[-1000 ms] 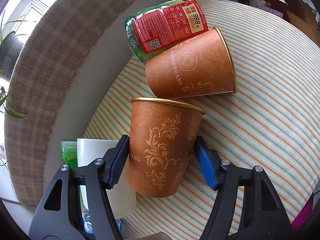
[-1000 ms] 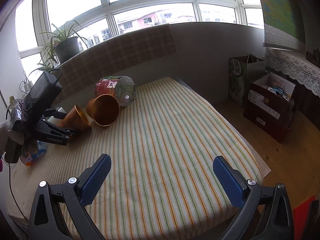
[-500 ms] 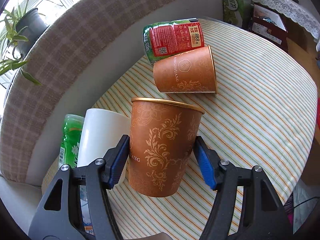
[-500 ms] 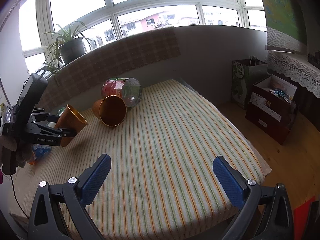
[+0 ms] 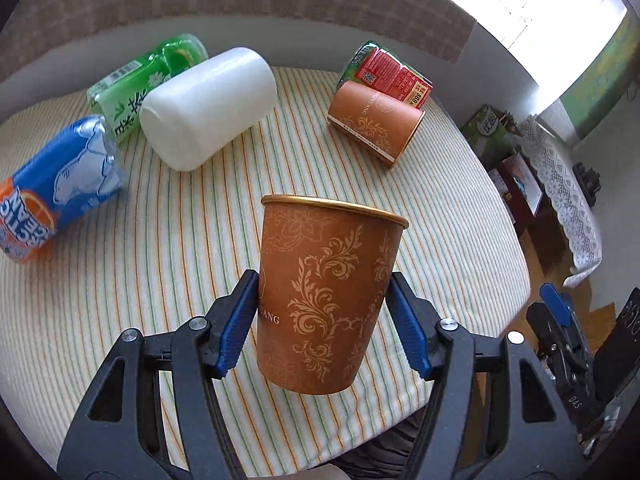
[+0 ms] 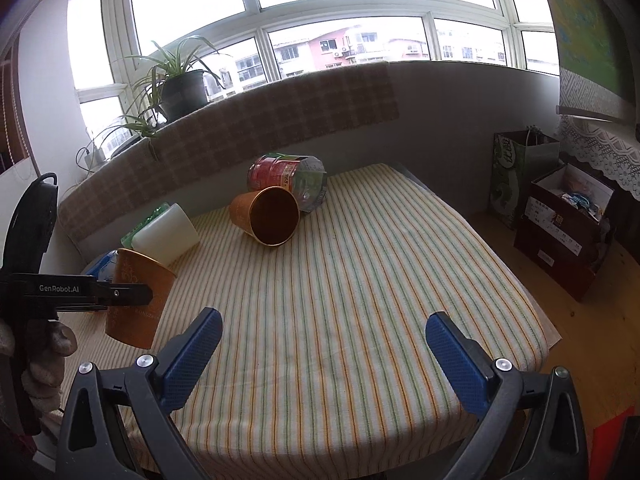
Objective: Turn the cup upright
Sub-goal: 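Lift the orange cup and rotate it rim-up with the right gripper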
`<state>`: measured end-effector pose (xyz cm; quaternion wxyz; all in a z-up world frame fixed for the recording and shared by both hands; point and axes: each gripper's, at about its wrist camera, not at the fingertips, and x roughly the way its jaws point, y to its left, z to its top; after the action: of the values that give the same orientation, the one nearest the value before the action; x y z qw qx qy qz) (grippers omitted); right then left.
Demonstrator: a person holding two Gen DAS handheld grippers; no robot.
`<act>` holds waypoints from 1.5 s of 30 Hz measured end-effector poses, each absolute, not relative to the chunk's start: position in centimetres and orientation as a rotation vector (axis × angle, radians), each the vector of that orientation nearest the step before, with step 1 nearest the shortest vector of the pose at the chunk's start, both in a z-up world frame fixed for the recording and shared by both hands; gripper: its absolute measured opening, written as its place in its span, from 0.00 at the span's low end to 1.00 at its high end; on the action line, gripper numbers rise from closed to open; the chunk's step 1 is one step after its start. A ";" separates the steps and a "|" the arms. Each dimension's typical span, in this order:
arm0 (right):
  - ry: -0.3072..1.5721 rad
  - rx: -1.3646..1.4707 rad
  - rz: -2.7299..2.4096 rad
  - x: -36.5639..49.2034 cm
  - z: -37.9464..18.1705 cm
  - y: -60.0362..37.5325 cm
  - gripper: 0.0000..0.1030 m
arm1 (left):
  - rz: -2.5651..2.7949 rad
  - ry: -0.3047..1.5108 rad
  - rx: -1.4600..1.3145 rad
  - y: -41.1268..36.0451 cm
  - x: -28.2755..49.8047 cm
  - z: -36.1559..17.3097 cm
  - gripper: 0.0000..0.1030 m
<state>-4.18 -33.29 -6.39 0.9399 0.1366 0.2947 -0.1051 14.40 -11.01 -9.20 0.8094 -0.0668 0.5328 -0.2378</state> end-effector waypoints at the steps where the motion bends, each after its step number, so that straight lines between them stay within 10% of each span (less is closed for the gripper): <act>1: 0.600 0.277 -0.213 -4.3 -6.3 -33.2 1.00 | -0.495 1.151 -0.213 -10.4 14.5 -9.6 0.65; 19: 0.622 0.270 -0.184 -5.1 -6.1 -31.7 1.00 | -0.462 1.242 -0.484 -8.7 15.2 -13.2 0.66; 45: 0.937 0.445 0.249 7.9 -7.9 -25.6 0.96 | -0.233 0.903 -0.095 0.1 4.3 -7.2 0.76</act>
<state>7.91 -25.59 -7.87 0.8612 0.2120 0.4464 0.1187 4.33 0.10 -7.22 0.8922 -0.0456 0.4351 -0.1122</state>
